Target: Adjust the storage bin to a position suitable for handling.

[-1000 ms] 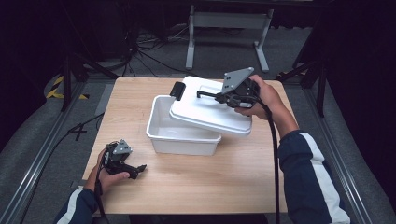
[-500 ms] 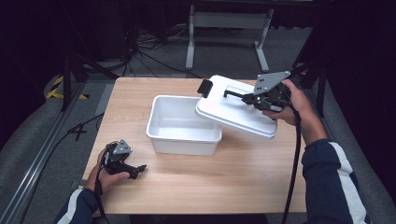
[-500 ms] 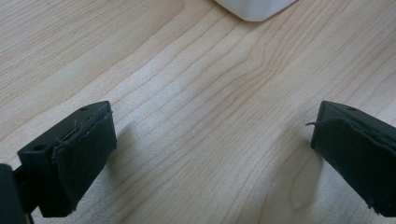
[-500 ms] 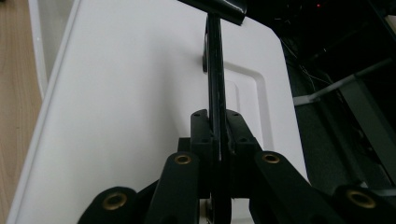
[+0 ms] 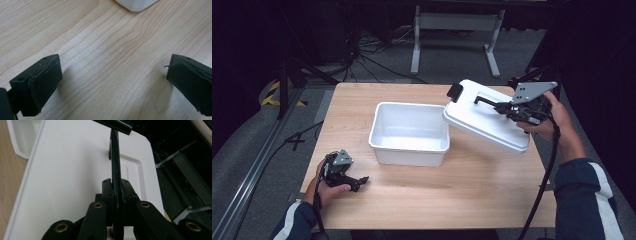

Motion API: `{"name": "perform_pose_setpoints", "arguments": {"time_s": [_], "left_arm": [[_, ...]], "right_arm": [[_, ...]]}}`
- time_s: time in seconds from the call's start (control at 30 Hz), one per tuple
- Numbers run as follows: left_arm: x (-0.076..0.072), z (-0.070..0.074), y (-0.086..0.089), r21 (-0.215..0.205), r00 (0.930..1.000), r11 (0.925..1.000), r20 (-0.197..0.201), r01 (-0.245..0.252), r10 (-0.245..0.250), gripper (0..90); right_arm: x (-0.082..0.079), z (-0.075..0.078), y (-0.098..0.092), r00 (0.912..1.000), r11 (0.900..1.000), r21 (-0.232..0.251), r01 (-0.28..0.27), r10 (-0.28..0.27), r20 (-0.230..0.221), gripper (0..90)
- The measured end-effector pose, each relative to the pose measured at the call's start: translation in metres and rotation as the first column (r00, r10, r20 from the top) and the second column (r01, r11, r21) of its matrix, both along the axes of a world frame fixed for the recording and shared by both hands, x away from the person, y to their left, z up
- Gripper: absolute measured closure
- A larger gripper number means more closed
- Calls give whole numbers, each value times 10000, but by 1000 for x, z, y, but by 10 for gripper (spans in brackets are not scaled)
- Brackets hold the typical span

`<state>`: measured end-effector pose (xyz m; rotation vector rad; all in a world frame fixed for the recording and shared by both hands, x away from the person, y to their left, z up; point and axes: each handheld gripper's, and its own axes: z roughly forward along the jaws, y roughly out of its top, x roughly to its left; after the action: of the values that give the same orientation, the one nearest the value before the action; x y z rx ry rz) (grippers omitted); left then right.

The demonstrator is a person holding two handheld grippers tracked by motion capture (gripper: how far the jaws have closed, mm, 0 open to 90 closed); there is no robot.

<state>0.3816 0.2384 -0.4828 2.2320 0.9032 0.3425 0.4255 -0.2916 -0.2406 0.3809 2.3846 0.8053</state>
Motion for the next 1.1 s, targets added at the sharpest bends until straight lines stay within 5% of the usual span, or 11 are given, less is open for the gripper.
{"name": "perform_pose_setpoints", "arguments": {"time_s": [0.43,1.1], "left_arm": [[0,0,0,-24,10000,10000,-50,-44,44,6],[0,0,0,-29,10000,10000,-51,-39,39,6]], "right_arm": [[-6,-25,-34,9981,9984,44,565,-563,-265,847],[17,-88,-39,9847,9944,-197,1039,-1056,-1388,847]]}}
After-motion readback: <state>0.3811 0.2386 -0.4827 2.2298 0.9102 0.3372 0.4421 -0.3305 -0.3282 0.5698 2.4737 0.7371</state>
